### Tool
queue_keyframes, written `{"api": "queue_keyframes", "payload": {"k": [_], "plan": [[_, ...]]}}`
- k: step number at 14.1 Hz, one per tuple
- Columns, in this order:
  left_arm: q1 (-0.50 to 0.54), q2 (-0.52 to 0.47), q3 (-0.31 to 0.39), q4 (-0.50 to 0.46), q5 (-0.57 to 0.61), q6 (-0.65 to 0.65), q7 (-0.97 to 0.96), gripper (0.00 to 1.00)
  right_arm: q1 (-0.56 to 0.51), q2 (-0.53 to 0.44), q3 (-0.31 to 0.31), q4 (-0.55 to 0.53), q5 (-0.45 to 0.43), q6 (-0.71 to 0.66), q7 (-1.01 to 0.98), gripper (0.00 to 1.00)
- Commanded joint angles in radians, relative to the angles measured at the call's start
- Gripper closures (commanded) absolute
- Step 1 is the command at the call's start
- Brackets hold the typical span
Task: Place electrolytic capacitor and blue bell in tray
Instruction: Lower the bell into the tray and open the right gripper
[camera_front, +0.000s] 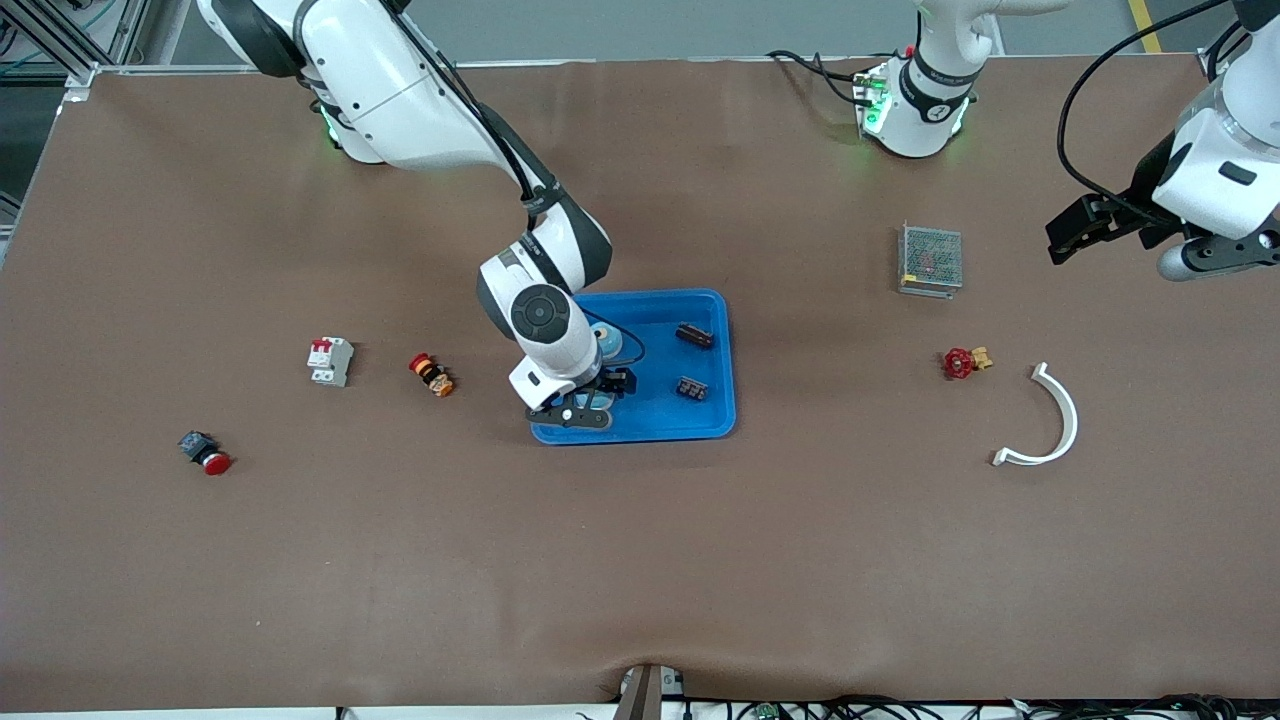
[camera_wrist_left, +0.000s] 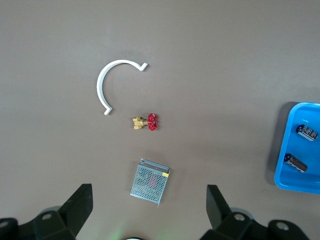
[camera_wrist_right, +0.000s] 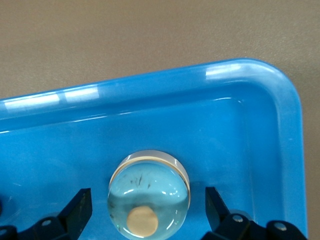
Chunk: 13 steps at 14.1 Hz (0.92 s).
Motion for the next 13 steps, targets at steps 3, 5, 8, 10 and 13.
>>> {"api": "queue_keyframes", "payload": {"k": [3, 5, 8, 10, 13], "plan": [[0.004, -0.007, 0.004, 0.009, -0.017, 0.006, 0.086, 0.00, -0.002, -0.199, -0.004, -0.018, -0.018, -0.257, 0.007, 0.00], [0.004, -0.009, 0.004, 0.008, -0.017, 0.006, 0.091, 0.00, -0.002, -0.282, -0.003, -0.025, -0.016, -0.348, 0.007, 0.00], [0.005, -0.010, 0.006, 0.011, -0.017, 0.006, 0.120, 0.00, 0.007, -0.389, 0.001, -0.035, -0.015, -0.460, 0.017, 0.00], [0.011, -0.013, 0.006, 0.009, -0.017, 0.006, 0.146, 0.00, 0.007, -0.470, 0.001, -0.061, -0.013, -0.520, 0.009, 0.00], [0.015, -0.019, 0.006, 0.009, -0.018, 0.006, 0.186, 0.00, 0.000, -0.625, -0.001, -0.166, -0.015, -0.543, -0.022, 0.00]]}}
